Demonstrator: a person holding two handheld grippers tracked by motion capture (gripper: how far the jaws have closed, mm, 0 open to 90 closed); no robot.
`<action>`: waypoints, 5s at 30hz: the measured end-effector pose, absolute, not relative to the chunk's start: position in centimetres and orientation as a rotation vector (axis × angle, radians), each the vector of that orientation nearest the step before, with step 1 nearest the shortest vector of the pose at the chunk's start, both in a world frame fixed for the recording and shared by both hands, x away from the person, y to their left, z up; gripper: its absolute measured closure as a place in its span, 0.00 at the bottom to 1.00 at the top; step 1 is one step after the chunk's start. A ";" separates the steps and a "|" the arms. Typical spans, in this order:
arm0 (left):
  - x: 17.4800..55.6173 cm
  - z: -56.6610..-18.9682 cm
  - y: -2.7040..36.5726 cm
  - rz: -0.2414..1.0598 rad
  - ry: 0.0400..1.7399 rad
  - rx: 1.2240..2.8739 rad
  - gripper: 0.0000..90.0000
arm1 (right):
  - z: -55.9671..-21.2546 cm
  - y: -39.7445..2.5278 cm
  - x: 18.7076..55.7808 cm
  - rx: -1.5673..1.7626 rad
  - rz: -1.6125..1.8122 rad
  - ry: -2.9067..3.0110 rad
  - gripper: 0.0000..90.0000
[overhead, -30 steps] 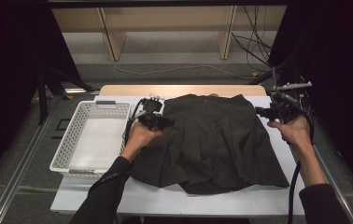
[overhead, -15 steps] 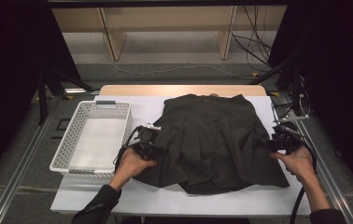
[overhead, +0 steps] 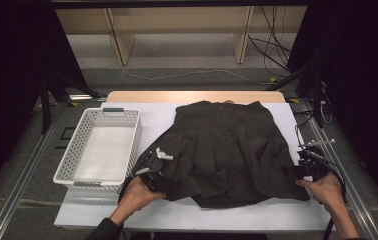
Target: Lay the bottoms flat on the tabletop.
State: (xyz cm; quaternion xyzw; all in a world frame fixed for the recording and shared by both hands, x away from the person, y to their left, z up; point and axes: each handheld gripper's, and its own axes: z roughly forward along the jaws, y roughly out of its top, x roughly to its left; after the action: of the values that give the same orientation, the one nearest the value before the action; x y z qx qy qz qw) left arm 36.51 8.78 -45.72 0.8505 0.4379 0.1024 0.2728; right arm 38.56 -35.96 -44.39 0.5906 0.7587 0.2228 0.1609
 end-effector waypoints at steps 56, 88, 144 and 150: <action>41.1 -38.8 6.7 0.318 1.022 2.024 0.98 | -43.4 -26.0 36.9 1.349 0.656 2.458 0.99; 34.4 -44.2 6.0 0.245 0.995 2.245 0.59 | -41.0 -25.5 36.0 1.328 0.932 2.349 0.42; 33.9 -44.0 9.5 0.422 1.185 2.179 0.40 | -41.9 -25.2 36.2 1.302 0.919 2.400 0.43; 36.2 -46.8 9.5 0.398 1.266 2.154 0.40 | -42.1 -25.3 36.3 1.310 0.916 2.400 0.43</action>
State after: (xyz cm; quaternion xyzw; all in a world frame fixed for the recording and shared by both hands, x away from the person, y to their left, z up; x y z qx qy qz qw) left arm 36.15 9.45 -46.77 0.8119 0.4771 0.1500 0.3012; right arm 36.25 -25.31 -42.08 0.4505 0.8254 0.3151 0.1286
